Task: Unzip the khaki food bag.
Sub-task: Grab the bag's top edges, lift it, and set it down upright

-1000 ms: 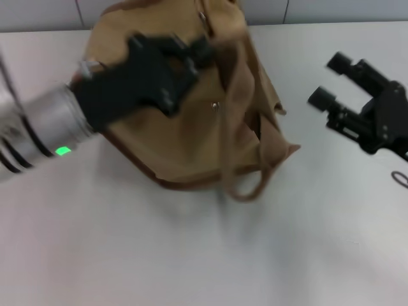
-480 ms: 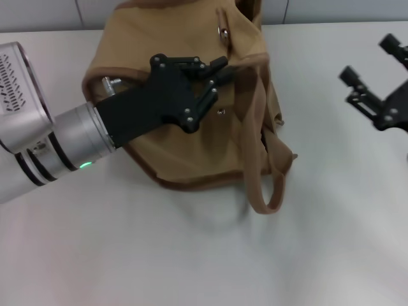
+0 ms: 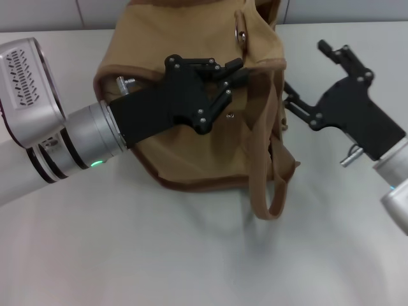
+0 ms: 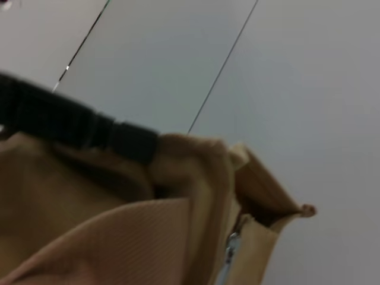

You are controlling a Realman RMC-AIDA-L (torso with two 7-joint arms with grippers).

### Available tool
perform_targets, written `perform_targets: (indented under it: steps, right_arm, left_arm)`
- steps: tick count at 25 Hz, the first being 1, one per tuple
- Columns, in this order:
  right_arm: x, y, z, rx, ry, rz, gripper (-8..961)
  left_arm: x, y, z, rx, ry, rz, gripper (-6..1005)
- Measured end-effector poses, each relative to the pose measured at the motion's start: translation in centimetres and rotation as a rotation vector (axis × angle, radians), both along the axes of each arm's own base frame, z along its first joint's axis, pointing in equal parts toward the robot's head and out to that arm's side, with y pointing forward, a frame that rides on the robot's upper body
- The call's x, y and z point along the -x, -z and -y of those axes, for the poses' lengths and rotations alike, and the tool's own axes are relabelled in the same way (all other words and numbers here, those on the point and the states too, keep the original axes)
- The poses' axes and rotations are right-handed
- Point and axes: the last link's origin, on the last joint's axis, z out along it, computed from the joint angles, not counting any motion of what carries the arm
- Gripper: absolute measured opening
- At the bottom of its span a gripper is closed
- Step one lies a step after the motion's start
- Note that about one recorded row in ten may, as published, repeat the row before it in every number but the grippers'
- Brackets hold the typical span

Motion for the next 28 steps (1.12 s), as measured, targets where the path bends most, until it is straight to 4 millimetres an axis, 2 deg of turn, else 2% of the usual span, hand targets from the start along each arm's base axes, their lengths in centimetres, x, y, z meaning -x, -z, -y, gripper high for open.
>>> perform_targets:
  steps: [9,15,28]
  right_arm:
    - [0.4,0.9,-1.0,0.015,0.013,0.062,689]
    - [1.4,1.4,-1.6,0.015,-0.014,0.074,685]
    - [2.4,0.9,-1.0,-0.022,-0.055,-0.003,674]
  left_arm:
    - [-0.2,0.0,-0.1,0.002,0.003,0.002,85]
    - [-0.4,0.1,-0.2,0.010,0.008,0.000,85]
    - [-0.3,0.3,-0.2,0.011,0.000,-0.007,85]
